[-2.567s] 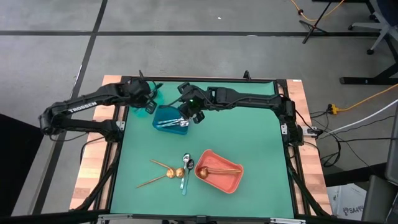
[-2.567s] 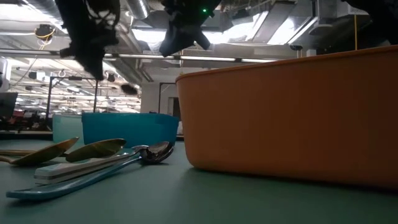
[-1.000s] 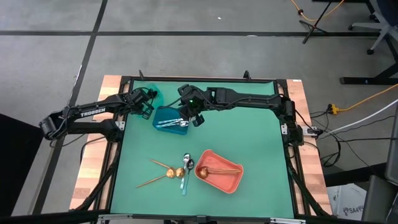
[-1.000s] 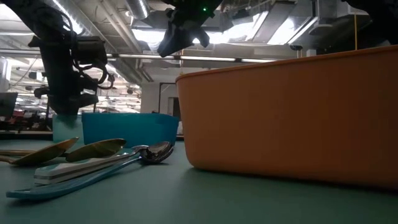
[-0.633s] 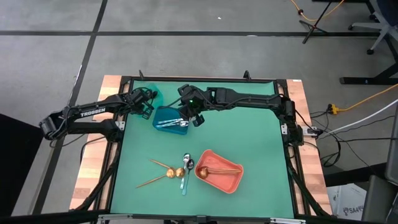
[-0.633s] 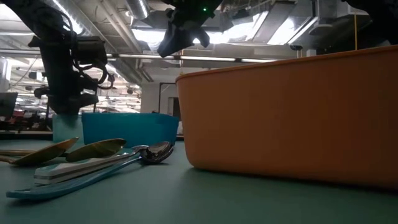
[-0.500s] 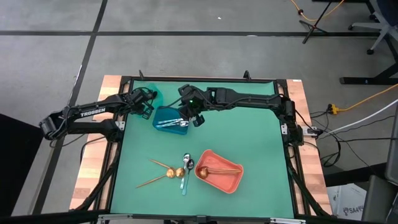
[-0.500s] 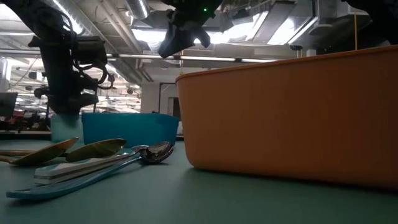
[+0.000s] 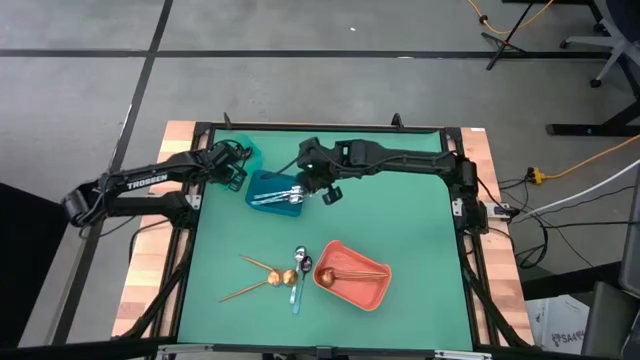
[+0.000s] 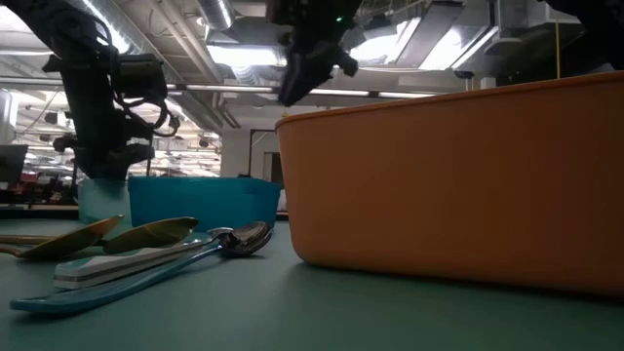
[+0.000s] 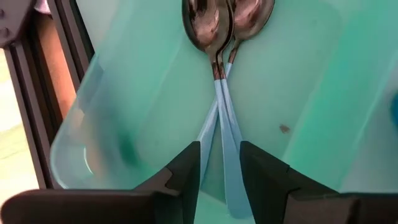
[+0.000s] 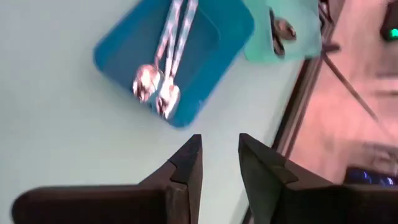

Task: Sort silverware by color (type)
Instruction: Put the yellow spoon into the orange bin

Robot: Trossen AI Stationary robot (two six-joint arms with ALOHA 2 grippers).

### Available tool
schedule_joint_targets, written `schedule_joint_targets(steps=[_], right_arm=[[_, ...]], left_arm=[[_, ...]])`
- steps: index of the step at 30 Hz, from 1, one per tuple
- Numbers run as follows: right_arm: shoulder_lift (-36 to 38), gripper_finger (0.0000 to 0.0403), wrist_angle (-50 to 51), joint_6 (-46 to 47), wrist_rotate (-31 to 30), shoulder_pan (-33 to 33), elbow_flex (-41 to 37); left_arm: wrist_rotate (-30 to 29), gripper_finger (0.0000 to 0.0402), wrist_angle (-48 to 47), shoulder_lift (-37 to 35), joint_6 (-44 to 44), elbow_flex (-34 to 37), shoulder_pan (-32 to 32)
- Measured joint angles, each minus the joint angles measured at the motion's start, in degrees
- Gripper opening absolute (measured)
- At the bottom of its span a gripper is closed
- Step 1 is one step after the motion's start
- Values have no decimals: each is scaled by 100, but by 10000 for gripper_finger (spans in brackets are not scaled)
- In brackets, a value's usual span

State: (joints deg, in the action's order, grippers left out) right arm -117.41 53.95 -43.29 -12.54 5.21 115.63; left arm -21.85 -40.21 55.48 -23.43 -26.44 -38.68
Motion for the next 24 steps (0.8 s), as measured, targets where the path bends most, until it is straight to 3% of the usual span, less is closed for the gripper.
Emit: schedule_joint_targets(steps=[8, 13, 20, 24], right_arm=[[401, 97, 988, 486, -200, 1, 2], [665, 97, 1577, 999, -201, 2, 4], [866, 97, 2356, 1777, -201, 4, 4], [866, 97, 3102, 2221, -201, 2, 4]], left_arm=[[77, 101, -63, -350, 4, -427, 46], [433, 101, 32, -545, -1, -587, 327], [1139, 101, 474, -774, -241, -619, 1170], [1218, 101, 773, -791, -554, -620, 1906]])
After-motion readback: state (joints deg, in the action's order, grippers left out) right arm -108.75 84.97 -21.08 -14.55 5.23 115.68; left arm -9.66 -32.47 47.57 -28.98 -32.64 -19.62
